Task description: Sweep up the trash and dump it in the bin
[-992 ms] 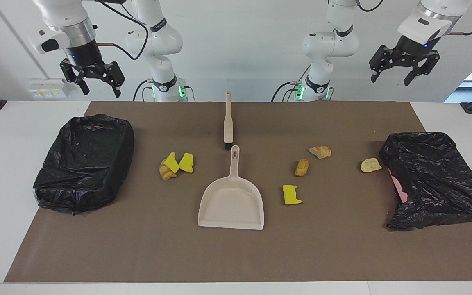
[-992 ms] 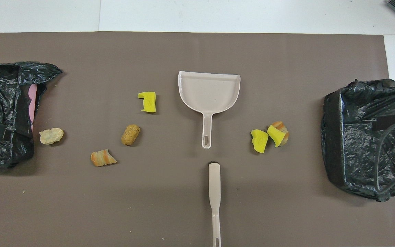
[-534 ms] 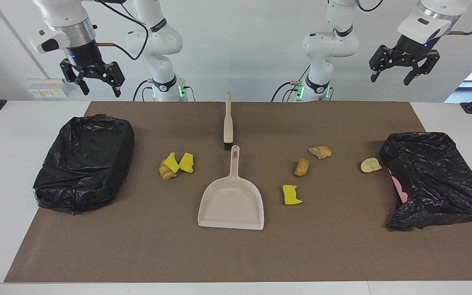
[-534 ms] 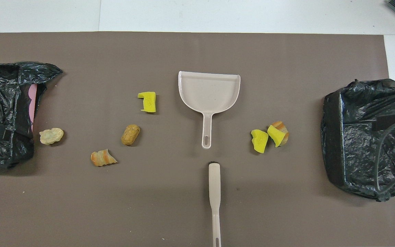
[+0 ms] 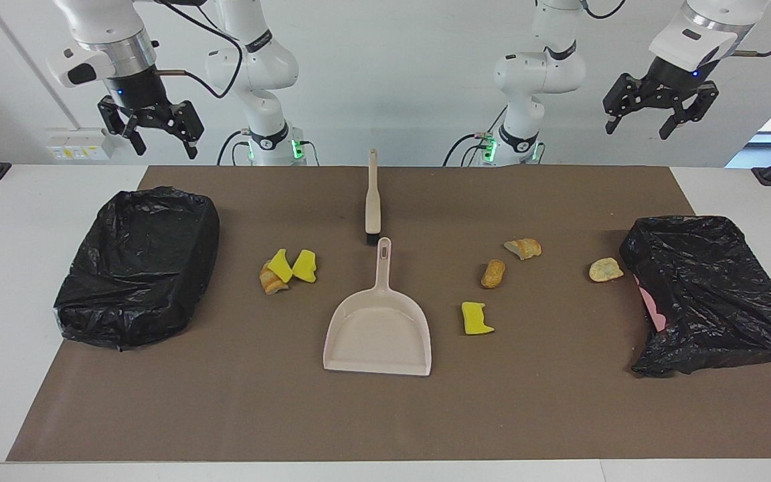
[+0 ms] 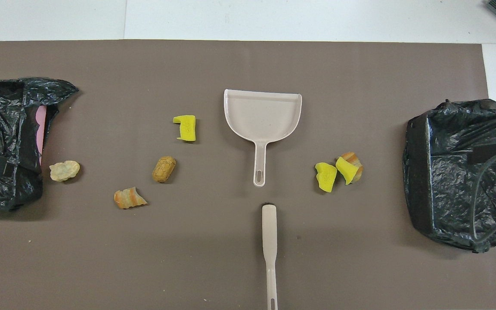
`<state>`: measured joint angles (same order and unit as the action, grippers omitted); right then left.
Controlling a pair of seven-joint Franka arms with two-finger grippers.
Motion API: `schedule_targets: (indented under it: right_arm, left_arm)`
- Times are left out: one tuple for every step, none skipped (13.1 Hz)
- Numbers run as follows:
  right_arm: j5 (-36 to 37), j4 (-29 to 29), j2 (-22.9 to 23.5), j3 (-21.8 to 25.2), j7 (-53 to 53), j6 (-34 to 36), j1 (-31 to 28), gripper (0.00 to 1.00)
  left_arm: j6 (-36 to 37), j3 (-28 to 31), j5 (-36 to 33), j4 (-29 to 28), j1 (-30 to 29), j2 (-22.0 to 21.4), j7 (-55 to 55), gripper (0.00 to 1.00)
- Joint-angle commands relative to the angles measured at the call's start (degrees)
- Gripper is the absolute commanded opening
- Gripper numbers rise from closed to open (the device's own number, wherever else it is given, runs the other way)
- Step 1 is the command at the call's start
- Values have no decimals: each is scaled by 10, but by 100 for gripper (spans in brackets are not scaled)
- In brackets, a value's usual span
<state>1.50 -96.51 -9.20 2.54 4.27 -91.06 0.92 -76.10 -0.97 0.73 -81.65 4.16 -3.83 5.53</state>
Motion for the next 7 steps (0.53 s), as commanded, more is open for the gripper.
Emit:
schedule_targets:
  right_arm:
    - [-4,6,1,-2,-15,15,-6,100]
    - [-4,6,1,-2,-15,15,-7,100]
    - [-4,6,1,-2,-14,15,-7,100]
    - [-4,6,1,-2,-14,15,-7,100]
    - [-4,6,1,-2,-15,16,-7,100]
    - [-4,6,1,-2,-14,16,-7,100]
    - [-4,3,0,-2,-15,16,-7,100]
  left_arm:
    - [-7,-4,-9,-18,-3,-14,-1,100]
    - [-8,-4,-8,-18,-1,-14,-1,100]
    - [-9,-4,-8,-18,1,-14,-2,100]
    - [-9,-4,-8,-18,1,-14,-2,100]
    - [-10,-4,-8,-18,1,-14,-2,100]
    - [-12,-4,-7,-18,1,-14,-2,100]
    - [-21,-5,-7,-19,2,-14,-3,100]
